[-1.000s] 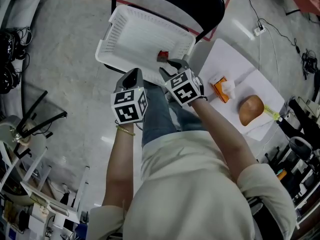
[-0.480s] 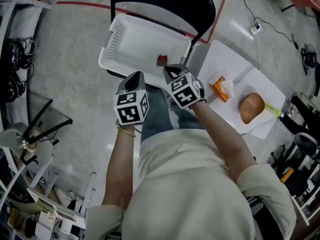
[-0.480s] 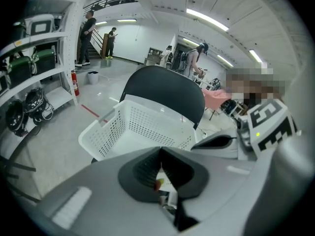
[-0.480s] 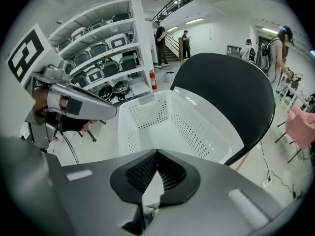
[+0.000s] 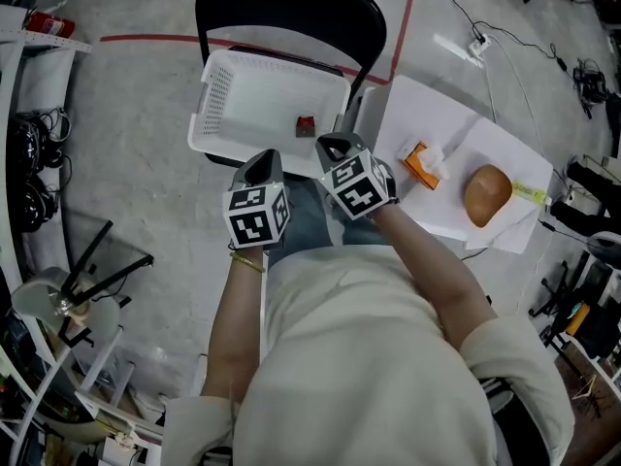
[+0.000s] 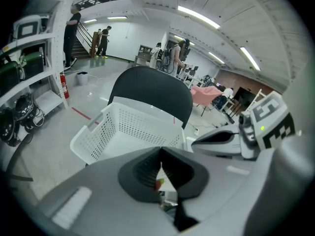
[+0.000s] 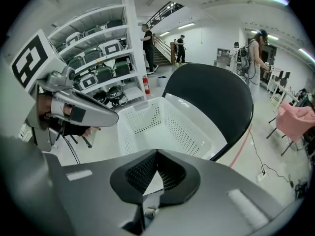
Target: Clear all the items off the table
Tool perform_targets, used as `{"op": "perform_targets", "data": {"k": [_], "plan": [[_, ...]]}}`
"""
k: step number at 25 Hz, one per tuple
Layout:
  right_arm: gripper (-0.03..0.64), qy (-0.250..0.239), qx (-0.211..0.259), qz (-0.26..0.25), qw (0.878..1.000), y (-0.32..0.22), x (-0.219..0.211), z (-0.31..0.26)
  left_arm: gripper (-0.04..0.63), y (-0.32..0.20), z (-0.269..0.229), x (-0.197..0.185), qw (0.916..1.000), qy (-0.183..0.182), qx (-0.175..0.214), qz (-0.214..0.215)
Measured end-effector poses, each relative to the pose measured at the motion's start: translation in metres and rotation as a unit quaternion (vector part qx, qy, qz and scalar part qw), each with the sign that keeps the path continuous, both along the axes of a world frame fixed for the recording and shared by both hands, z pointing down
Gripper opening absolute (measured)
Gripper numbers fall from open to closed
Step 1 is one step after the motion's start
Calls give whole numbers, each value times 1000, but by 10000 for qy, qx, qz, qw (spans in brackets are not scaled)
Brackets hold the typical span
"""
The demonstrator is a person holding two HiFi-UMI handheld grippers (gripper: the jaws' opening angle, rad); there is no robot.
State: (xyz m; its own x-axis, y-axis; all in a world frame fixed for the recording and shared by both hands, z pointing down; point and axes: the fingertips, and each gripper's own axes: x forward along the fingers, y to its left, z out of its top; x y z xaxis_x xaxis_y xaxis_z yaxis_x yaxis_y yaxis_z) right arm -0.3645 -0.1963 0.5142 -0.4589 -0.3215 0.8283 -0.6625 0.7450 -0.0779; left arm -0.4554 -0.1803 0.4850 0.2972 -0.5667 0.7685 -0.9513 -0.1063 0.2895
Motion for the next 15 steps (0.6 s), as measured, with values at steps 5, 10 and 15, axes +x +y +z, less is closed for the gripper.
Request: {"op": "perform_targets", "data": {"k": [5,10,15], "plan": [[0,-60,66,263,9996,3,14,-15,9,-4,-13,14,9991,-82,121,407],[0,-53,145,441,9989,1,21,-23,9,-14,-21,21,9977,81,158,649],[0,-67,250,765,9967,-5,31,-35,9,-21,-25,31,9947,25,122,1023]]}}
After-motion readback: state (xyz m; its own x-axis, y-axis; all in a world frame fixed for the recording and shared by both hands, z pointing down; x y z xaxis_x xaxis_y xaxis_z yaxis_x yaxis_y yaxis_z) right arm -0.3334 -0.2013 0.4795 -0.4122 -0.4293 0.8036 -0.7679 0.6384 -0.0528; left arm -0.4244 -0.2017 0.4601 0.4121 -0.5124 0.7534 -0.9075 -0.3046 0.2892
